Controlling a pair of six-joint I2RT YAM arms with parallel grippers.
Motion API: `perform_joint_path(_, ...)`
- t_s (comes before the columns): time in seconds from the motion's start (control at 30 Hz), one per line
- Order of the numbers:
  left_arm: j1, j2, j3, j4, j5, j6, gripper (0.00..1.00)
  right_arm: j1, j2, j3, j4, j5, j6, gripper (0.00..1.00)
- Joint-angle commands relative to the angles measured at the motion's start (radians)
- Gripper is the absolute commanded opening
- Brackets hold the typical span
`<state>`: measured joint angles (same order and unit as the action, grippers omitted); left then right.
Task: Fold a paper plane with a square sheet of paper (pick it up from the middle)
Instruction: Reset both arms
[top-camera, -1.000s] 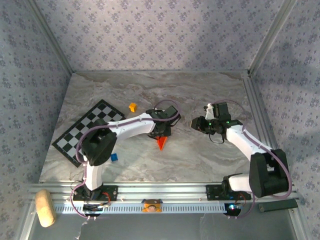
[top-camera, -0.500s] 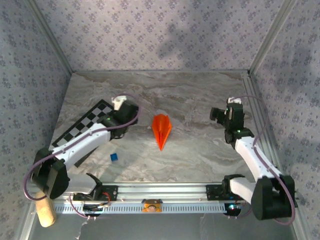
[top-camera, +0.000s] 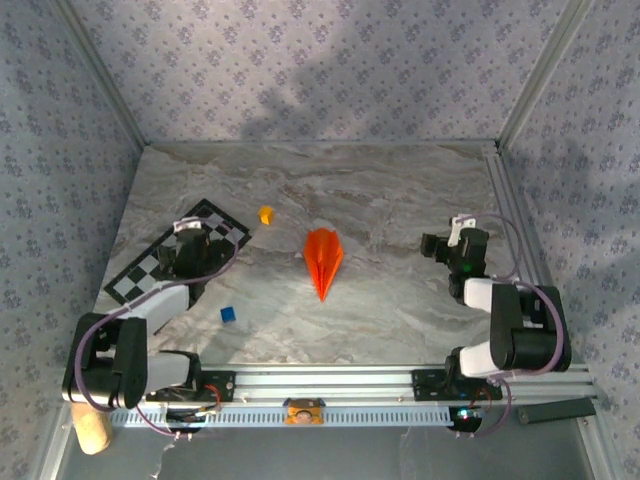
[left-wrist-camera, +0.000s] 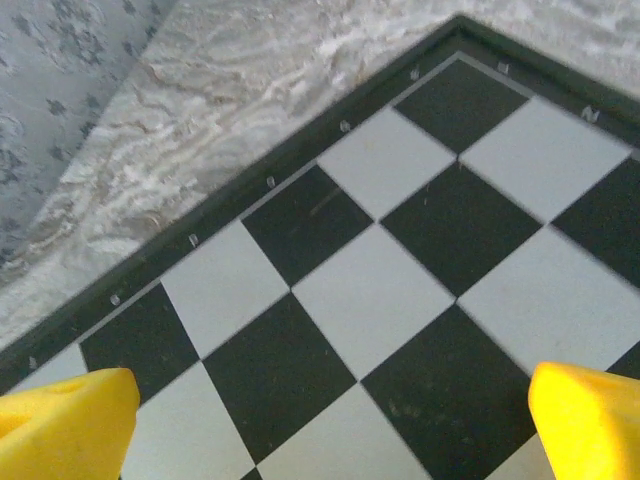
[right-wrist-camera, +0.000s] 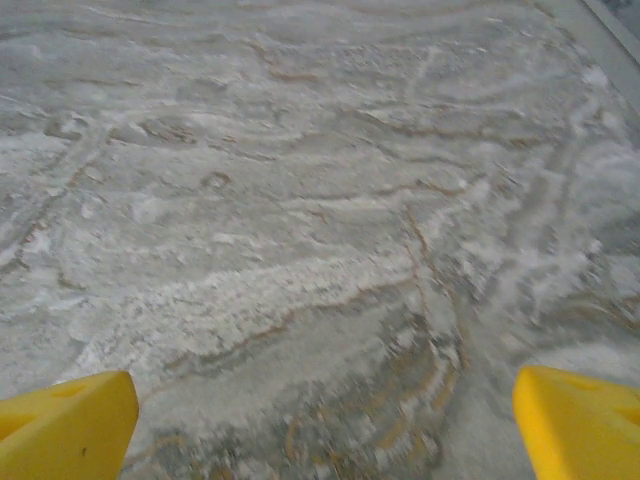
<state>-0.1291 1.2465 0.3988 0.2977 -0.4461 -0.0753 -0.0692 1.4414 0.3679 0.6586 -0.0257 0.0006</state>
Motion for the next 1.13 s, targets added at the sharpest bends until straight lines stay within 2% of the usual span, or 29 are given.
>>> perform_joint_path(0.0, 0.066, 0.039, -0.053, 0.367, 0.179, 0.072, 1.0, 0.044, 0.072, -0.016, 0.193, -0.061, -0.087, 0.97)
perform_joint_path(0.07, 0.085, 0.053, -0.049, 0.394, 0.238, 0.074, 1.0, 0.056, 0.076, 0.019, 0.135, 0.075, -0.046, 0.98)
perform_joint_path(0.17, 0.126, 0.126, -0.068, 0.529, 0.316, 0.042, 1.0, 0.041, 0.078, 0.026, 0.12, 0.076, -0.031, 1.0)
perform_joint_path(0.3, 0.152, 0.311, -0.058, 0.699, 0.4, 0.041, 1.0, 0.044, 0.076, 0.027, 0.119, 0.08, -0.03, 1.0)
perform_joint_path(0.37, 0.157, 0.279, 0.012, 0.501, 0.41, 0.038, 1.0, 0.042, 0.076, 0.027, 0.118, 0.076, -0.031, 1.0)
perform_joint_path(0.4, 0.154, 0.302, 0.004, 0.564, 0.397, 0.037, 1.0, 0.043, 0.076, 0.026, 0.118, 0.08, -0.03, 1.0)
perform_joint_path(0.47, 0.156, 0.283, 0.017, 0.503, 0.399, 0.033, 1.0, 0.042, 0.076, 0.028, 0.117, 0.075, -0.03, 1.0)
perform_joint_path(1.1, 0.14, 0.288, 0.014, 0.515, 0.374, 0.045, 1.0, 0.042, 0.077, 0.028, 0.115, 0.074, -0.031, 1.0)
